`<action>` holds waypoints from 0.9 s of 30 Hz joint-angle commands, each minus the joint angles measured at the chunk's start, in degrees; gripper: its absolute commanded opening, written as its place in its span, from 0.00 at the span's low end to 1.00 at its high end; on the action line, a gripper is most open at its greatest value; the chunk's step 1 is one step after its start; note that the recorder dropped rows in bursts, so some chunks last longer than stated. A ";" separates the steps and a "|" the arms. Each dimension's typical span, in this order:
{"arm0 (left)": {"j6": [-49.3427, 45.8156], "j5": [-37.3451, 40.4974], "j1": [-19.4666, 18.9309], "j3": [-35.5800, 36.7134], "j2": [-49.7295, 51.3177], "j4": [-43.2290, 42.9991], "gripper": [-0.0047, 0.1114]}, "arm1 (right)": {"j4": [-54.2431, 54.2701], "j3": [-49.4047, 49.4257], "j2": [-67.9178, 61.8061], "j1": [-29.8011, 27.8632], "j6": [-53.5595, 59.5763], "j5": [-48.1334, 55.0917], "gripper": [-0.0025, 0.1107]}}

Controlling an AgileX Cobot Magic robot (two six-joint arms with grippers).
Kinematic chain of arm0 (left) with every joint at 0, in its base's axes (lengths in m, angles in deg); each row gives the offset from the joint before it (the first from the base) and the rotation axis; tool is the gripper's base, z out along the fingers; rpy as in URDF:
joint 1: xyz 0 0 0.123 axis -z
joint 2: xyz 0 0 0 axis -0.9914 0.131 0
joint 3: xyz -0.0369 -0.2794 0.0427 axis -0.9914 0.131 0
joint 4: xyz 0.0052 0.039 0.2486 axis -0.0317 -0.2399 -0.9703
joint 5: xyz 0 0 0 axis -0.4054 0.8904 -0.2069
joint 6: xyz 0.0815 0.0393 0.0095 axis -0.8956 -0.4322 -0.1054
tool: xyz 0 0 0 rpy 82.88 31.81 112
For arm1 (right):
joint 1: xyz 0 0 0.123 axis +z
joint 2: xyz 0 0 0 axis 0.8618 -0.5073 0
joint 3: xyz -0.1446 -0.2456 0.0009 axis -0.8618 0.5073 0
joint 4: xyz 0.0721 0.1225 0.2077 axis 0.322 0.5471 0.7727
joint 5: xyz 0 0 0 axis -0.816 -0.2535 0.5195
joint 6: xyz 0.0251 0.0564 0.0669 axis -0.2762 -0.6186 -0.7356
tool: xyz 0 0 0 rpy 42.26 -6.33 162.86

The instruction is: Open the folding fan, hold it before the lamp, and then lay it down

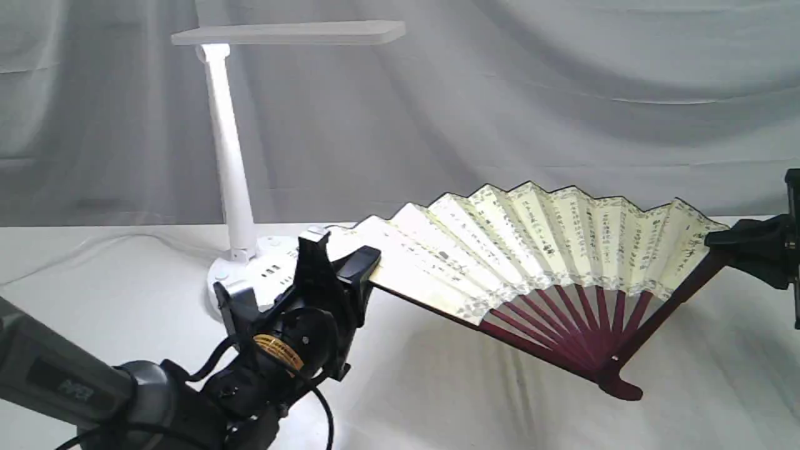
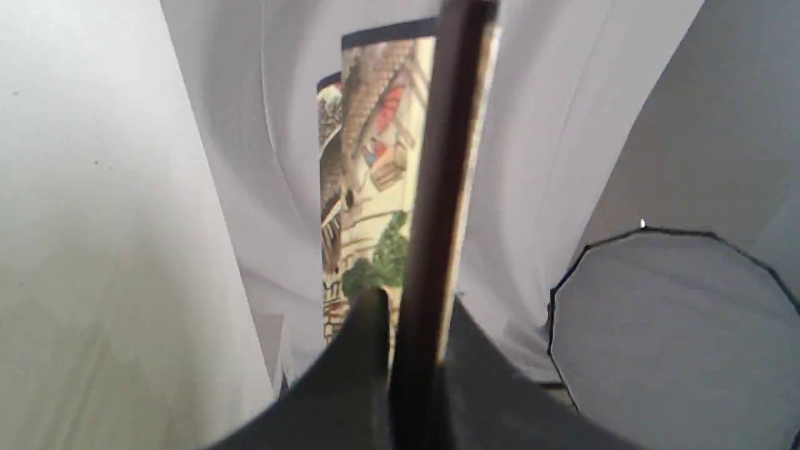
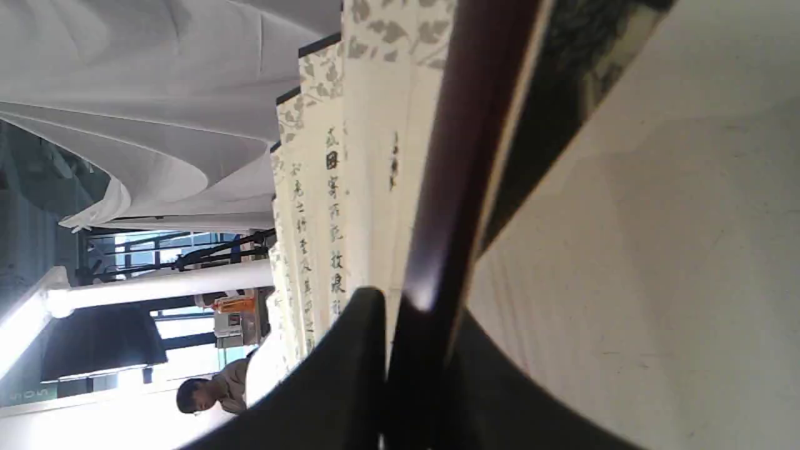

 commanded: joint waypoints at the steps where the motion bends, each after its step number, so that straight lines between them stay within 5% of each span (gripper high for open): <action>1: -0.91 -2.67 2.55 -0.10 -0.67 11.10 0.04 | -1.34 0.31 0.80 -0.21 2.19 -0.86 0.02; 27: -10.41 -2.67 14.47 -0.10 -0.67 40.64 0.04 | 8.55 0.31 0.80 -0.11 4.23 -0.86 0.02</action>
